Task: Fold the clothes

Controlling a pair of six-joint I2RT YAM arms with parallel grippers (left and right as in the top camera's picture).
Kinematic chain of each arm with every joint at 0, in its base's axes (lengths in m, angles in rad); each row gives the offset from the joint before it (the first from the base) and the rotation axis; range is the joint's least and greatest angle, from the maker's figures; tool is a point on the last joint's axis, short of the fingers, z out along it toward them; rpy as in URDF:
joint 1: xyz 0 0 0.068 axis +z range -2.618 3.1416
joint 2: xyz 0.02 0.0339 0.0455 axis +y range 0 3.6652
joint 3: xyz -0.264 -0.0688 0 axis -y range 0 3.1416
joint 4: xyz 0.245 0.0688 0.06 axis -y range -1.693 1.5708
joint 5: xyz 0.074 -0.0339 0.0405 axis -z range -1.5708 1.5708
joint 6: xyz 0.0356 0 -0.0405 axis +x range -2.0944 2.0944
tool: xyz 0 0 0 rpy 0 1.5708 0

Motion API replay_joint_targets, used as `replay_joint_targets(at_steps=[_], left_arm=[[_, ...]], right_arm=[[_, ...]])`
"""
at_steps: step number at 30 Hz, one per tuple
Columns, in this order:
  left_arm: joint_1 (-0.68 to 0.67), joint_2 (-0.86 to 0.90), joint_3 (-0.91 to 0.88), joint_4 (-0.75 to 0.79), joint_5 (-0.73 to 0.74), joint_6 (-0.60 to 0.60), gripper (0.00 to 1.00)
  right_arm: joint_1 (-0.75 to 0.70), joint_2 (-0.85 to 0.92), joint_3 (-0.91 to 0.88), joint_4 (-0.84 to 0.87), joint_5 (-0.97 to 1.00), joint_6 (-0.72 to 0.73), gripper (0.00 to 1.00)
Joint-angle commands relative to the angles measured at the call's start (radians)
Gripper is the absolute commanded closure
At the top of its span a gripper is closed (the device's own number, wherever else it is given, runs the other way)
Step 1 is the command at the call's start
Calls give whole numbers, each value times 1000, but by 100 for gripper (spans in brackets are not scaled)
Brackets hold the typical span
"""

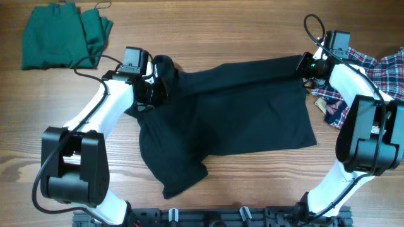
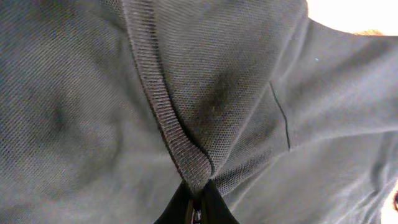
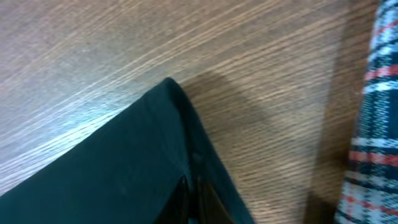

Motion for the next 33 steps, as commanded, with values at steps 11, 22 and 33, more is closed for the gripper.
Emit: replay_joint_targets(at_steps=[11,22,33], left_arm=[[5,-32,29,-17,-111,24,1],[-83,-123,78,183,-111,68,96],[-154,89,78,357,-104,9,96]], right_arm=[[-3,-59,7,-11,142,-9,25],[26,-226,27,43,-205,-11,96],[130,56,26,94,-198,-13,96]])
